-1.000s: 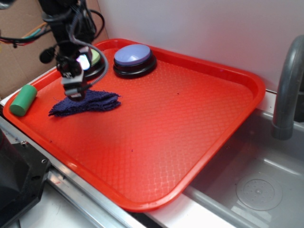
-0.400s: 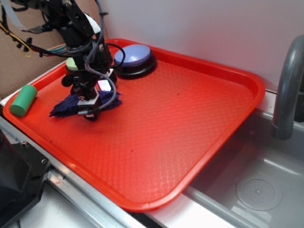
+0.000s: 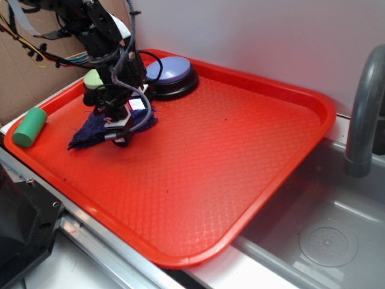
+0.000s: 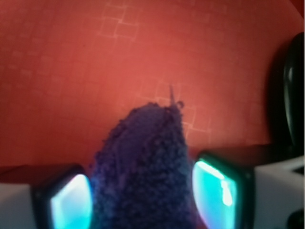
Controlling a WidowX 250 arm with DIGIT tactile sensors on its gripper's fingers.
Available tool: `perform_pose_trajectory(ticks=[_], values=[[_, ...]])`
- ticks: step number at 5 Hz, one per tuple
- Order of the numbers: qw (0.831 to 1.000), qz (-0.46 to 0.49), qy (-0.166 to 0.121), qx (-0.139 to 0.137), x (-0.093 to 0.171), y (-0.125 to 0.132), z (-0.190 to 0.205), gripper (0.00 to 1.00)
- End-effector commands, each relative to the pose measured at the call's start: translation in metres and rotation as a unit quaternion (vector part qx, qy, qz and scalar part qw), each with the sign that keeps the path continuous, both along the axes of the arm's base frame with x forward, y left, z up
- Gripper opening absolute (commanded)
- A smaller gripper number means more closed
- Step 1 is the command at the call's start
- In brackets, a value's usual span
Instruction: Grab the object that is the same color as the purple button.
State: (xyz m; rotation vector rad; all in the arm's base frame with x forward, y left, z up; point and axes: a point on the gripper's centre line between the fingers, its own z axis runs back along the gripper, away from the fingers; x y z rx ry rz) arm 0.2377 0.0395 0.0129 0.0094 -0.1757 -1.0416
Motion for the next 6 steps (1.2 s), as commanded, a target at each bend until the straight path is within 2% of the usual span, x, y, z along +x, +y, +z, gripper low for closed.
perform_pose_trajectory(ticks=[1,2,3,4,5,6], values=[[1.0,0.005,0.014,0.008,0.0,-0.012,0.004,0.0],[0.998,0.044,0.033,0.001,-0.001,-0.013,0.011,0.0],[0.988,0.129,0.081,0.018,-0.001,-0.018,0.024,0.0],[0.961,0.251,0.12,0.015,-0.002,-0.034,0.051,0.0],[0.937,0.318,0.142,-0.007,0.001,-0.051,0.075,0.0],[0.919,0.372,0.133,0.003,0.004,-0.068,0.099,0.0]])
